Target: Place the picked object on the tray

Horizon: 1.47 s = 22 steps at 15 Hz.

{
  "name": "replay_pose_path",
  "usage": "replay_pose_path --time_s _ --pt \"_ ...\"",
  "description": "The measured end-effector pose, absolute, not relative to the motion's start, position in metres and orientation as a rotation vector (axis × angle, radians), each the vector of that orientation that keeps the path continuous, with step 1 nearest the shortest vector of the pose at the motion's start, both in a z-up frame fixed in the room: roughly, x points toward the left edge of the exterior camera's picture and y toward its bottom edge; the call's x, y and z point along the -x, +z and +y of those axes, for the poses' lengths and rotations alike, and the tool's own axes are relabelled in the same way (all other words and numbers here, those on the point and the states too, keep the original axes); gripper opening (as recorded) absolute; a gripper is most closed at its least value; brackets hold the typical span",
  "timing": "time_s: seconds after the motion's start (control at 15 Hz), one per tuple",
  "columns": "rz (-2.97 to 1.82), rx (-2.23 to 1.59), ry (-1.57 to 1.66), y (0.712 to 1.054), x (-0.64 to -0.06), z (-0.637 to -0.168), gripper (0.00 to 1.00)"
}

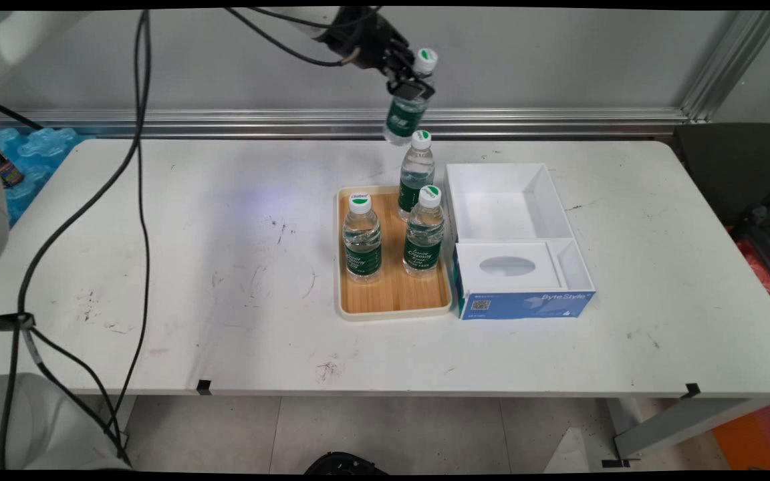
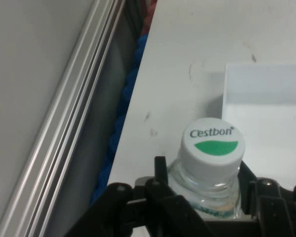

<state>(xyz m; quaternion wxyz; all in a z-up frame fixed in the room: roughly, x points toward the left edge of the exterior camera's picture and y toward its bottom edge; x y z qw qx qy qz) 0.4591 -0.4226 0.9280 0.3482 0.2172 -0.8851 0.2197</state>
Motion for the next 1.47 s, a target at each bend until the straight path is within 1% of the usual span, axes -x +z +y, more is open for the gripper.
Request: replay_pose_path --time_s 0.33,0.73,1.07,1.47 --pt "-2.324 -0.609 0.543 0.926 -0.482 -0.398 0.0" --pt "-2.327 -0.673 0.483 0.912 -0.508 -0.364 0.0" --pt "-2.305 -0.7 0.459 0.9 -0.518 -0.355 0.0" --pt "-2.252 -0.714 0.411 0.873 -0.524 -0.35 0.0"
